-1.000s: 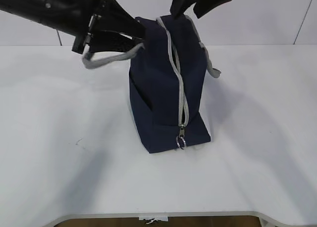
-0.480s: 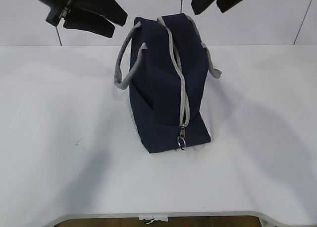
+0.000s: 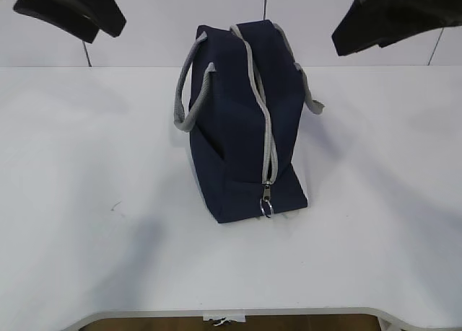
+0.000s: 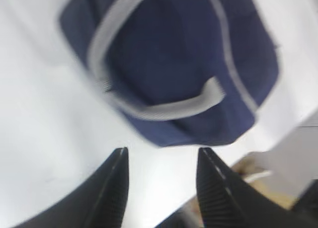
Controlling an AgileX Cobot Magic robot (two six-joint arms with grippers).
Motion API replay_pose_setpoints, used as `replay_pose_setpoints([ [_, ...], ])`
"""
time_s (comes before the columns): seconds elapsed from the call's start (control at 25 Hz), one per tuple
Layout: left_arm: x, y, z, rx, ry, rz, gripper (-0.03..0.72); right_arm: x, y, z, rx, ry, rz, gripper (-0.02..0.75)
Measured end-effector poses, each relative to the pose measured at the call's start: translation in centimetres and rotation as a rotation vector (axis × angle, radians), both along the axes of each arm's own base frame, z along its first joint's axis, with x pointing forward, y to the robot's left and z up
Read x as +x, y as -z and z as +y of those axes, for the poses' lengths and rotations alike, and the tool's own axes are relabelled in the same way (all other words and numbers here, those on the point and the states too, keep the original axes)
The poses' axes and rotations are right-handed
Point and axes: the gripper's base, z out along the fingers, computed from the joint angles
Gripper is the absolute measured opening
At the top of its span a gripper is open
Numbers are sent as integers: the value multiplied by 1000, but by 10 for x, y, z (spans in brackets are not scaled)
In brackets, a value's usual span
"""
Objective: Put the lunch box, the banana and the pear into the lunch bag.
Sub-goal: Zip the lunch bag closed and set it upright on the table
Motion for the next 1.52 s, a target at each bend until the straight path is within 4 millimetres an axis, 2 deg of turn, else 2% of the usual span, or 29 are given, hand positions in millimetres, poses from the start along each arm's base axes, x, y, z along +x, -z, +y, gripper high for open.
replay_pose_setpoints([
  [0.16, -27, -19, -10, 114, 41, -94, 340, -18, 28, -9, 24, 8, -153, 447],
  [0.28, -44, -32, -19, 117, 83, -136, 340, -23, 45, -13, 21, 16, -170, 447],
  [0.36, -50, -35, -22, 116, 100, -146, 339, -23, 50, -13, 16, 18, -169, 447],
  [0.64, -52, -36, -23, 114, 106, -148, 333, -12, 51, -8, -25, -47, -294, 441],
  [0.76, -52, -36, -23, 114, 106, -148, 330, -19, 60, 10, -51, -157, -362, 410],
  [0.92, -53, -37, -23, 113, 106, -151, 330, -35, 93, 32, -29, -235, -400, 391],
  [1.04, -53, -38, -23, 113, 105, -151, 330, -46, 119, 38, 27, -213, -429, 389],
  [1.28, -53, -38, -23, 112, 105, -152, 329, -57, 165, 23, 98, -62, -503, 387],
  [1.52, -53, -38, -23, 112, 105, -152, 328, -62, 207, 23, 116, -56, -420, 386],
])
